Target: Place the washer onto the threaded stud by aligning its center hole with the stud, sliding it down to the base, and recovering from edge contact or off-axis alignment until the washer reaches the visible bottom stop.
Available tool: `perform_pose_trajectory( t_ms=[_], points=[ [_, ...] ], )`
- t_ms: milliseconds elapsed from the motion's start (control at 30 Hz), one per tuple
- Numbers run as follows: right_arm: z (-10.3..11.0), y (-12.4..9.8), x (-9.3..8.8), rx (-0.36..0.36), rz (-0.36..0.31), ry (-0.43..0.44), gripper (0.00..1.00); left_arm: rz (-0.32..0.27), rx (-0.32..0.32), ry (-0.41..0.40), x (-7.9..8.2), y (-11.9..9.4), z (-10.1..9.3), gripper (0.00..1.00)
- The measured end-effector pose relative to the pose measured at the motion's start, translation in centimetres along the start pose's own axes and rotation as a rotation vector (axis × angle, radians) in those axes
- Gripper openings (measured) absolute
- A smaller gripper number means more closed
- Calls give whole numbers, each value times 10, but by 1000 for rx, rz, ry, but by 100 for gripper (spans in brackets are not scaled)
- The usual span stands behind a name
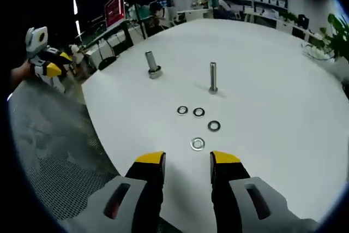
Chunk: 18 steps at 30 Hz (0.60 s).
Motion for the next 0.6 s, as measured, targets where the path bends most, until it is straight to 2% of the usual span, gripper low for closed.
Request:
perform_pose_trajectory(
  t_ms=[133,200,333,400,467,500,533,600],
  points=[
    [-2,5,1,4,28,-50,33,-2,-6,5,0,0,-2,27],
    [-3,9,0,9,59,-91,32,5,-11,32,-1,1,-4,26],
    [-5,14,2,25,108,-181,29,10,-12,28,-2,1,-4,26],
    [-4,17,2,38,123,-176,28,-10,-7,20,1,-1,-2,26],
    [-4,19,-3,70,165,-147,28,-11,-9,11,1,-1,-2,26],
    [-5,21,2,94,145,-220,28,-13,-11,10,1,-1,-3,26],
    [-5,21,1,64,150,-182,26,-14,-11,13,1,0,-3,26],
    [-5,21,3,73,168,-201,26,-17,-12,18,2,-1,-4,26]
  ],
)
Point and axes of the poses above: the point that each gripper's makers call its tool centre point, and the gripper's own axes: y roughly forward along the fingers, z roughly to its left, x roughly out of its top, the point moved 3 cm from there along -y, roughly backward along the fingers, and after that the axes turned 7 degrees about -z, right-handed, at the moved point
